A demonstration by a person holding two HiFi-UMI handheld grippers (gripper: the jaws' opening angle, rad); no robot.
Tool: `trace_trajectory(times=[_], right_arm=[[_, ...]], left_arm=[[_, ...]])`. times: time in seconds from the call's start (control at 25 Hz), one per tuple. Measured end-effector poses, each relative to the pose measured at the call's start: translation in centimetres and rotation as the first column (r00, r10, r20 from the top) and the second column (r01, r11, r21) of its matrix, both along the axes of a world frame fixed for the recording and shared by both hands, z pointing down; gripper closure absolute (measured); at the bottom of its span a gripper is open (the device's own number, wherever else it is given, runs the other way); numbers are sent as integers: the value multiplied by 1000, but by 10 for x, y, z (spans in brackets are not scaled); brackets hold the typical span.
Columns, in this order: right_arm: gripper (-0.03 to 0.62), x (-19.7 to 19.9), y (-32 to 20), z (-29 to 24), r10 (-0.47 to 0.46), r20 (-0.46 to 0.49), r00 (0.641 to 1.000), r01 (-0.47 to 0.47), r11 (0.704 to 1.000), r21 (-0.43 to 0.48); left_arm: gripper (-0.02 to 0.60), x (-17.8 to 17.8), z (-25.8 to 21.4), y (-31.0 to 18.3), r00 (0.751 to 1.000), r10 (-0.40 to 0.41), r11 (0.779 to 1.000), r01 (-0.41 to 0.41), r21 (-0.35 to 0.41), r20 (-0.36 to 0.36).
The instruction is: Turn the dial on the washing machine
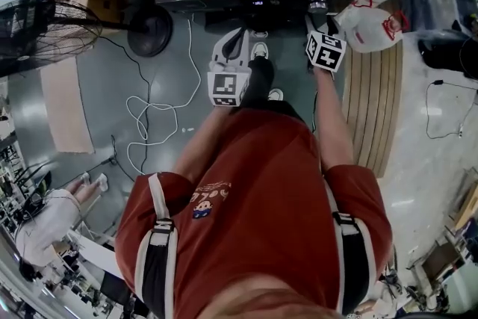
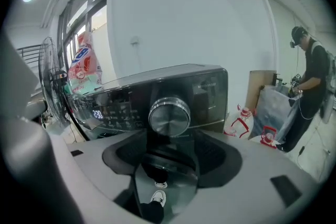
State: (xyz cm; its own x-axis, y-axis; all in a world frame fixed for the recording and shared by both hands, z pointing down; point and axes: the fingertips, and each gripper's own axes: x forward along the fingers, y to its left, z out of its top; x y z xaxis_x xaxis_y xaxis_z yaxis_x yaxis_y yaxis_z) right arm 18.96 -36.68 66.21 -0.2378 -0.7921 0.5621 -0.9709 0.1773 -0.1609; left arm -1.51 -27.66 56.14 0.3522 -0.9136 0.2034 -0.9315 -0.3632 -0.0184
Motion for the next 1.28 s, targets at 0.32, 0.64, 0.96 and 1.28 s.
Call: trace_trajectory(times=[0.32, 0.64, 0.96, 1.28], right_arm=[[303, -2, 60, 13, -47, 1, 999, 47, 997, -54], [303, -12, 78, -19, -88, -8, 996, 88, 996, -21], [304, -75, 76, -103, -122, 11, 992, 121, 988, 99], [309, -123, 60, -216, -134, 31, 991, 119, 950, 290]], left_arm=[[572, -12, -7, 17, 999, -50, 998, 50, -39, -1], [572, -43, -34, 24, 996, -91, 996, 91, -22, 12], [572, -113, -92, 25, 990, -134, 991, 133, -13, -41], [572, -183, -170, 17, 985, -166, 977, 171, 124, -51]])
